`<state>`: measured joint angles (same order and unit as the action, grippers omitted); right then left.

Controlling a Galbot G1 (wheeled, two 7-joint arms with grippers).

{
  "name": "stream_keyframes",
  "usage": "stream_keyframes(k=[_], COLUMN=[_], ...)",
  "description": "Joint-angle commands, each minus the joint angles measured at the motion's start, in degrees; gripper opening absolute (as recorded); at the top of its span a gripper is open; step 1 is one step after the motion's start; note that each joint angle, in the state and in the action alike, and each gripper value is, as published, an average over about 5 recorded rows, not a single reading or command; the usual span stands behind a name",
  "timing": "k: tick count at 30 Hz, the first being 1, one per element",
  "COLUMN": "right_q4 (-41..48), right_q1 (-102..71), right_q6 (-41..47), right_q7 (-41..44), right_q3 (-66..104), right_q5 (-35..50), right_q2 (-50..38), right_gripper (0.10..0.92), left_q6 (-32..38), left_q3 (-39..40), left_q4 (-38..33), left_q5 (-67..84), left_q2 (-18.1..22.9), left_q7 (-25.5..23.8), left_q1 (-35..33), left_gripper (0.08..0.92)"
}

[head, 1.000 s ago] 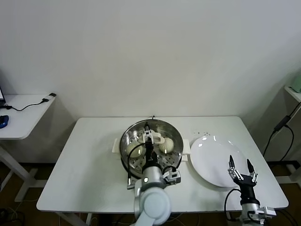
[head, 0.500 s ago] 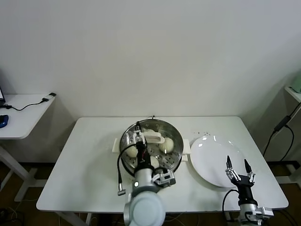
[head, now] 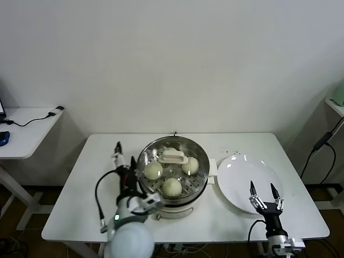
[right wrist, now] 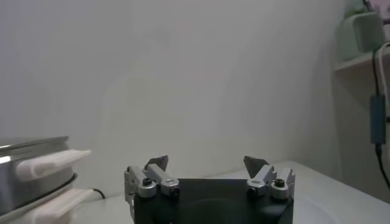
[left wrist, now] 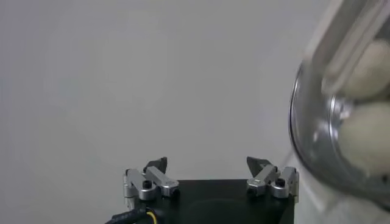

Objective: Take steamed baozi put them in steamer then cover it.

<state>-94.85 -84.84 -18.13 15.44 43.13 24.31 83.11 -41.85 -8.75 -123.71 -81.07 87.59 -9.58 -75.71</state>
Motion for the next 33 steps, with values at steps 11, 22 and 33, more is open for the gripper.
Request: stream_keyframes(k=[11, 22, 33], right_q4=[-6.6, -9.0, -18.8], right_q1=[-6.8, -9.4, -13.5], right_q6=[3.3, 4.6, 12.2], right_q7=[-2.4, -2.4, -3.5], right_q3=[-3.3, -3.1, -3.7], right_q5=[-3.6, -3.7, -10.1], right_q2=[-2.9, -3.0, -4.4], right_gripper=[0.823, 0.823, 0.823], left_q6=[49.2, 42.4, 39.6], left_q3=[-38.8, -36.7, -33.0], left_q4=[8.7, 10.6, 7.7], left_q5=[91.7, 101.1, 89.5], left_q2=[-6.9, -7.8, -6.4], left_q7=[-1.1, -6.4, -5.4], left_q1=[-15.2, -21.9, -28.3], left_gripper=[0.823, 0.823, 0.823])
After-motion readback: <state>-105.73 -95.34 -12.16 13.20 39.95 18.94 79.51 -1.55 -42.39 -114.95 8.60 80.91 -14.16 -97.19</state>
